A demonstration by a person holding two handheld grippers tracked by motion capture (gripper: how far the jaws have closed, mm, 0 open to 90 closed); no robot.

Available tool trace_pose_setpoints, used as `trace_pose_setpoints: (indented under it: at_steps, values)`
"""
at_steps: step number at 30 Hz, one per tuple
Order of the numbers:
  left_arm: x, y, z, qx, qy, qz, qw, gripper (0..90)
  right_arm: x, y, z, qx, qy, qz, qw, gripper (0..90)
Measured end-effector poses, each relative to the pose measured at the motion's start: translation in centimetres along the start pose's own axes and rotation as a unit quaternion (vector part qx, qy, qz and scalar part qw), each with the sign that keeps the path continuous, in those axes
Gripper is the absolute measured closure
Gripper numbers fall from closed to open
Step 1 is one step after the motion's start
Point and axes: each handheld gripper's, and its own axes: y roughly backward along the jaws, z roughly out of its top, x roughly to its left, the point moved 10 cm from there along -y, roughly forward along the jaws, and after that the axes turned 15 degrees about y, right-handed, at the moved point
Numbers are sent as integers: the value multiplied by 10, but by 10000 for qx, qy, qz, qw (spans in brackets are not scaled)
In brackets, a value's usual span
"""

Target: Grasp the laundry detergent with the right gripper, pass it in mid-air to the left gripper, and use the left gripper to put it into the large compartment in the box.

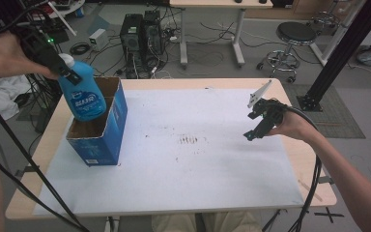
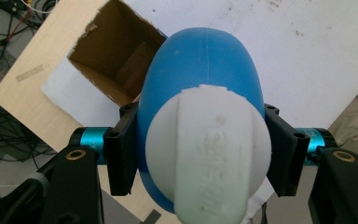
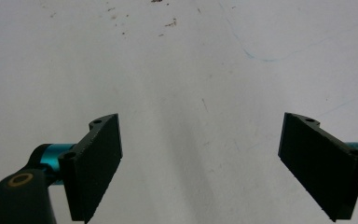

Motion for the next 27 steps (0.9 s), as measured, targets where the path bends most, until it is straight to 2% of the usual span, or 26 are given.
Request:
trace_pose_setpoints:
  at_steps: [14,27]
  values:
    - [0,-48,-15,394,-97,-2,9992,379,4,-5,-4,51,9,18,10000,127]
    - [-1,-85,-32,561,-141,-87,9983,379,8,-12,-5,83,11,71,9999,127]
